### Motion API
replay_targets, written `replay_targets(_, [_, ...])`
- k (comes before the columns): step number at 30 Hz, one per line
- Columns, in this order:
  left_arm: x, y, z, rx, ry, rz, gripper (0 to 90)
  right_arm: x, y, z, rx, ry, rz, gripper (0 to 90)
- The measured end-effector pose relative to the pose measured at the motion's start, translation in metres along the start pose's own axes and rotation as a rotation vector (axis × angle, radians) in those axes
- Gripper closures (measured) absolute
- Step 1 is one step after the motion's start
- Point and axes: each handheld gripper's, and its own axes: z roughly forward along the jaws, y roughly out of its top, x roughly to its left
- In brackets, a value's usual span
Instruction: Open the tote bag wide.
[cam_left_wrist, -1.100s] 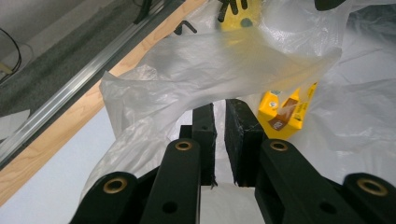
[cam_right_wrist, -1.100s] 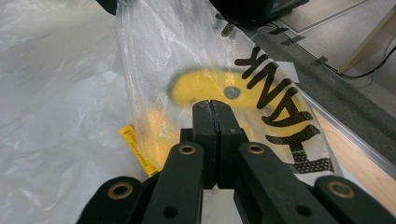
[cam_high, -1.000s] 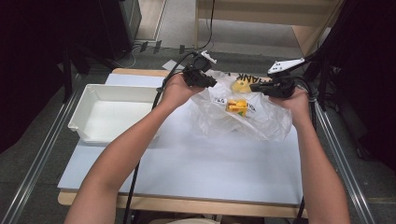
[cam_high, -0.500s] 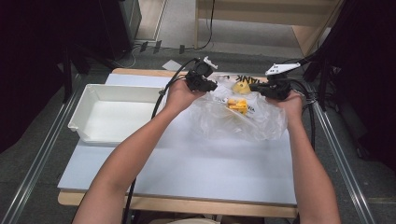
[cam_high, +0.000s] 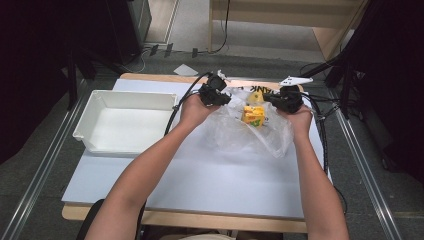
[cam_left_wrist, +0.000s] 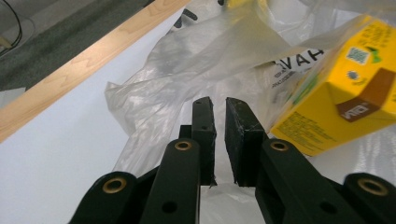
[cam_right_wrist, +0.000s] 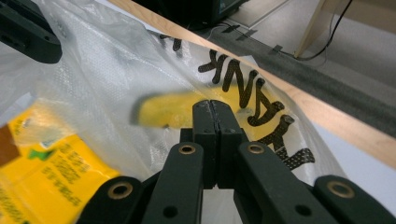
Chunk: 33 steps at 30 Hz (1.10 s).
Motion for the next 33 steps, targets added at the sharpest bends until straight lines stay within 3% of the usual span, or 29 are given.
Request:
replay_targets(10, [-0.001,-0.018,0.024,-0.002,0.001,-0.046,82.6,-0.002,-0.025,0.011,0.047,-0.015,0.041,90.0])
replay_targets(25, [0.006,-0.044,0.052,0.028,0.005,-0.104,82.2,-0.007,-0.047,0.017,0.096,-0.061,0.052,90.0])
replay_targets(33, [0.012,-0.054,0.059,0.031,0.047,-0.113,81.9,-0.011,-0.062,0.019,0.104,-0.094,0.066,90.0])
